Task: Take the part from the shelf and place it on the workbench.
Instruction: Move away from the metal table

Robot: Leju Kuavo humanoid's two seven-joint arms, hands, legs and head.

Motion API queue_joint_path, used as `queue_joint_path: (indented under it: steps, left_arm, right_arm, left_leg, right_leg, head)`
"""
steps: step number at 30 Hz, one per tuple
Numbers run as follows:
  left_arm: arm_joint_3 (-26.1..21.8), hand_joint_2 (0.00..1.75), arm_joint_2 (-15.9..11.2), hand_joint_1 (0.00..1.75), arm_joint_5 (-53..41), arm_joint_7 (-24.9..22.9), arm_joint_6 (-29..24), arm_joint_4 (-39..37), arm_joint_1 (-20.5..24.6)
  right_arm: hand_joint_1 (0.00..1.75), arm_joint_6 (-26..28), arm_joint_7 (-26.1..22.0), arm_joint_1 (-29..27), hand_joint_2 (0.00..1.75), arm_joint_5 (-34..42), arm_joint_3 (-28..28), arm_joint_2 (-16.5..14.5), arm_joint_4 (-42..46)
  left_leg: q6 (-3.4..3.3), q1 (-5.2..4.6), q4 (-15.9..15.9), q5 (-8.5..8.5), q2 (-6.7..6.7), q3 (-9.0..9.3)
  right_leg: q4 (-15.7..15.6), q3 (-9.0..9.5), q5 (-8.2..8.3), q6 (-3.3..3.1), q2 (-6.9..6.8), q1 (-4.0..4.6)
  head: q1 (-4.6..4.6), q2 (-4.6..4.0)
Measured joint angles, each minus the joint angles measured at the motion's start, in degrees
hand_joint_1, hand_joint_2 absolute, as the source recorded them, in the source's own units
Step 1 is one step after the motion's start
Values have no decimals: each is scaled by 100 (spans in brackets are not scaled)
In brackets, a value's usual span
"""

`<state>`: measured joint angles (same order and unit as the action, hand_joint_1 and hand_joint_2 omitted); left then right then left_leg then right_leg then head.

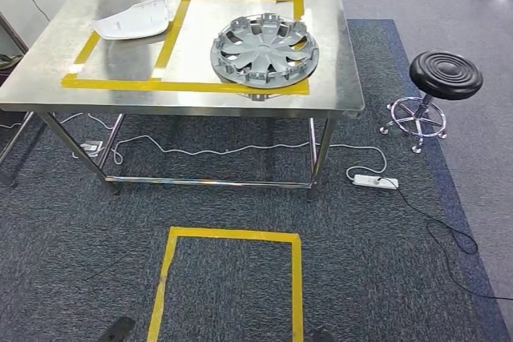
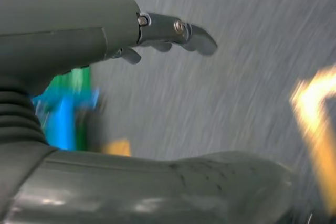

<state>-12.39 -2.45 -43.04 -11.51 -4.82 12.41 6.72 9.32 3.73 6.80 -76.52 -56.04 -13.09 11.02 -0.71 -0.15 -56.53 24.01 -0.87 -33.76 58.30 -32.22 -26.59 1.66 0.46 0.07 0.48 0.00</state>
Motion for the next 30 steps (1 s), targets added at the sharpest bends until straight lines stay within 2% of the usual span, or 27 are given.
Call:
queue_joint_path:
  steps: [2,4,7,10,13,15,16,18,19,20,21,22,23,24,25,26,28,29,30]
  left_arm:
    - [-283,0,162,0,44,-19,40,-22,-157]
    - [-480,0,253,0,58,-44,78,-38,-204]
    - [-684,0,337,0,149,-139,288,-47,-229]
    - [-838,0,433,0,183,-228,463,-49,-266]
    - [-904,0,543,0,76,-190,466,-50,-307]
    - [-928,0,598,0,12,19,330,-50,-310]
    - [-935,0,616,0,-42,248,185,-50,-302]
    - [-938,0,610,0,-176,756,-127,-50,-259]
    - [-938,0,590,0,-231,948,-230,-50,-223]
    - [-938,0,566,0,-268,1034,-258,-50,-182]
    - [-938,0,541,0,-293,1062,-244,-50,-141]
    - [-938,0,524,0,-304,1038,-212,-50,-106]
    - [-938,0,507,0,-310,1001,-179,-50,-79]
    - [-939,0,482,0,-310,957,-155,-50,-66]
    - [-941,0,460,0,-308,919,-141,-51,-67]
    - [-942,0,441,0,-304,896,-131,-51,-77]
    - [-952,0,430,0,-274,851,-95,-59,-114]
    - [-960,0,430,0,-247,823,-62,-66,-136]
    - [-971,0,430,0,-221,796,-27,-73,-157]
  right_arm:
    - [0,5,-23,-25,0,18,-56,4,0]
    - [0,5,-27,-27,0,21,-94,7,0]
    - [0,-7,-27,-32,0,32,-115,12,0]
    - [0,-63,-37,-34,0,20,-148,20,0]
    - [0,-119,-74,-45,0,-61,-161,32,1]
    - [0,-141,-98,-51,0,-108,-159,44,2]
    - [0,-145,-114,-54,0,-133,-156,50,2]
    - [0,-136,-139,-57,0,-167,-148,52,2]
    - [0,-130,-145,-58,0,-176,-146,52,2]
    - [0,-125,-149,-57,0,-179,-146,52,2]
    - [0,-120,-151,-55,0,-179,-147,52,2]
    - [0,-116,-152,-52,0,-178,-147,51,2]
    - [0,-113,-152,-48,0,-177,-147,48,1]
    - [0,-112,-152,-45,0,-176,-147,35,-3]
    - [0,-111,-154,-47,0,-175,-147,23,-7]
    - [0,-111,-155,-53,0,-173,-147,12,-11]
    - [0,-109,-143,-74,0,-168,-148,4,-13]
    - [0,-109,-129,-80,0,-168,-148,3,-13]
    - [0,-109,-111,-83,0,-168,-149,3,-13]
  left_leg:
    - [99,16,26,-47,6,-13]
    - [152,30,47,-74,10,-27]
    - [204,41,61,-103,12,-37]
    - [229,45,61,-120,13,-54]
    - [147,34,153,-167,41,-39]
    - [106,63,340,-275,81,45]
    - [110,86,416,-331,108,73]
    - [111,112,452,-378,174,53]
    - [126,128,450,-399,217,25]
    - [153,147,444,-418,262,-3]
    - [189,175,431,-437,315,-36]
    - [234,210,402,-453,376,-75]
    - [292,240,351,-460,437,-123]
    - [356,259,285,-455,491,-176]
    - [409,265,224,-456,539,-223]
    - [450,261,182,-464,575,-259]
    - [491,267,174,-509,646,-299]
    - [500,272,152,-496,615,-322]
    - [496,264,42,-413,533,-378]
  right_leg:
    - [1,-23,20,-31,-11,20]
    - [2,-44,39,-58,-19,36]
    - [3,-58,60,-76,-21,47]
    - [3,-72,79,-70,-22,50]
    - [-83,-47,130,1,-58,33]
    - [-66,-52,62,61,-59,50]
    - [131,-130,-97,92,-48,52]
    - [798,-385,-524,161,-31,7]
    - [1119,-505,-685,197,-31,-27]
    - [1243,-532,-717,232,-31,-64]
    - [1153,-451,-643,275,-29,-106]
    - [855,-263,-489,326,-6,-156]
    - [480,-41,-360,392,92,-213]
    - [179,129,-269,411,204,-247]
    - [11,233,-231,384,295,-268]
    - [-18,252,-242,331,356,-268]
    - [77,219,-229,172,268,-235]
    - [93,208,-216,121,210,-222]
    - [99,201,-203,69,149,-210]
  head:
    - [3,0]
    - [4,0]
    - [4,0]
    - [5,0]
    - [0,0]
    - [26,0]
    - [48,0]
    - [77,0]
    - [79,0]
    - [77,0]
    - [78,0]
    - [80,0]
    - [86,0]
    - [106,0]
    - [105,0]
    - [98,0]
    - [56,0]
    - [43,0]
    - [24,0]
